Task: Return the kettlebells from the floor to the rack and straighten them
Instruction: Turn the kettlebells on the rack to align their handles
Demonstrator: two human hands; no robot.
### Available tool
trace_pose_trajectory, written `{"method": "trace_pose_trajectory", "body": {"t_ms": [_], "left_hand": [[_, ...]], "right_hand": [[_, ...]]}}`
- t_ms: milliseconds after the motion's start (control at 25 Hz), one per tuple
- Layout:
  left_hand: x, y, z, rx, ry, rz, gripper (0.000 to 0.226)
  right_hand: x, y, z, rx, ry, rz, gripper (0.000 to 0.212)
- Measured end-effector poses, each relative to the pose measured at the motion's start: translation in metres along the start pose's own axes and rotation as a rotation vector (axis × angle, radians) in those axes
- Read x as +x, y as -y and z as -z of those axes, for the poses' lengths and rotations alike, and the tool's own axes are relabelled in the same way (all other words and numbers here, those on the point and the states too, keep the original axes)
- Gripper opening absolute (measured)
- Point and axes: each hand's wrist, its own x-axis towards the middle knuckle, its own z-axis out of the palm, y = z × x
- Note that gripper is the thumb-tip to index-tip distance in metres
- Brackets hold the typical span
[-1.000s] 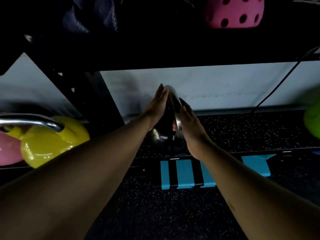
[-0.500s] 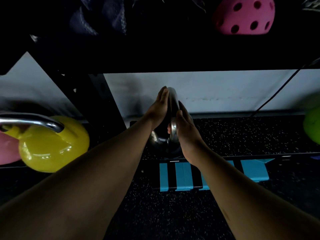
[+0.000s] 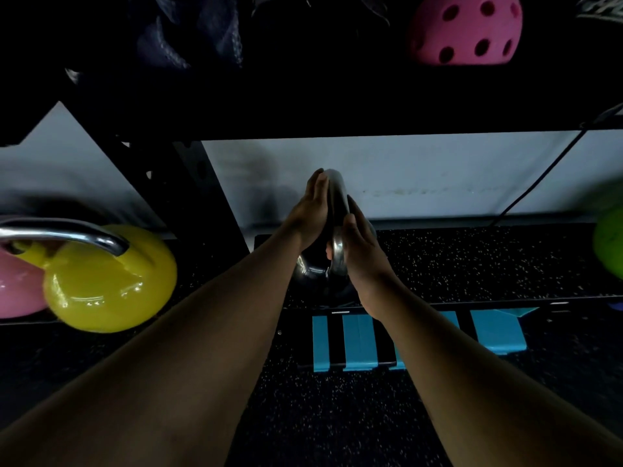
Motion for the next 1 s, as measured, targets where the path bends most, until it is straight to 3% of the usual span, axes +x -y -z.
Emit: {"method": "trace_pose_trajectory", "body": {"t_ms": [160,280,440,640,840,1000], "left_hand": [[-0.003,-0.005,0.004,0.108,0.0,0.031,0.054],[-0.014,-0.015,0.015,0.413,-0.019,-0.044,0.052],[-0.021,-0.02,0.028,0.699,-0.034,-0.154,0.049],[-0.064,-0.012,0.06,1.021,0.076,-0.382,0.037],[-0.1,0.024,0.143,0.971,0.071,-0.422,0.03],[-0.135,0.057,0.238,0.988,0.06,-0.458,0.031]], "right_hand": [[0.001,0.013,0.002,-0.099,0.062,-0.009,0.043],[-0.005,0.036,0.015,-0.369,0.127,0.009,0.033],[-0.007,0.057,0.043,-0.94,0.065,0.191,0.043],[-0.022,0.077,0.028,-1.243,0.024,0.452,0.024],[-0.023,0.057,-0.043,-1.277,0.072,0.563,0.013],[-0.036,0.044,-0.141,-1.242,0.139,0.533,0.005]]}}
